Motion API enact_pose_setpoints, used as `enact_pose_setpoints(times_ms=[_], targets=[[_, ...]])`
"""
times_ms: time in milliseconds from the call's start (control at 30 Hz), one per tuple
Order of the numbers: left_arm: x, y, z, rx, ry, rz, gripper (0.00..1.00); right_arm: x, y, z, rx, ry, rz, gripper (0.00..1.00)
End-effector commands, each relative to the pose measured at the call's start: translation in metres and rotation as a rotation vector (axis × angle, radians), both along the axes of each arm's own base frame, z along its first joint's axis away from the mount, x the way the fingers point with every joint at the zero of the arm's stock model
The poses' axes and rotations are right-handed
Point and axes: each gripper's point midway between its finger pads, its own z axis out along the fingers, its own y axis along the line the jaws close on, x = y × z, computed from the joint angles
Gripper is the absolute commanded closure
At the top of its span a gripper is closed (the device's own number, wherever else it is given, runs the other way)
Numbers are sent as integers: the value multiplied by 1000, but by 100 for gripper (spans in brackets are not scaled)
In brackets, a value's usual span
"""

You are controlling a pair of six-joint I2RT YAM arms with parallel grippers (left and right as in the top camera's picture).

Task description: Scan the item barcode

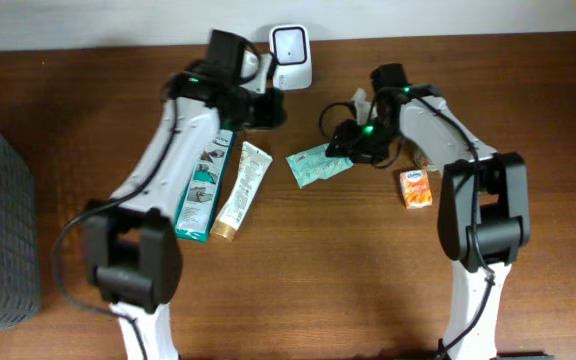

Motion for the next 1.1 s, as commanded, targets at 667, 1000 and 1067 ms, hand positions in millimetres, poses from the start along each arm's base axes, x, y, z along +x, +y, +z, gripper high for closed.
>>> enact_pose_setpoints(times_ms=[667,1000,1067], targets=[[-27,-35,-125,25,265,142,100,22,-10,17,32,-115,25,64],[-48,-38,-158,43,398,157,100,16,5,10,133,-111,95,64],[-49,-37,-161,46,406,161,100,10,13,4,188,-101,137,64]])
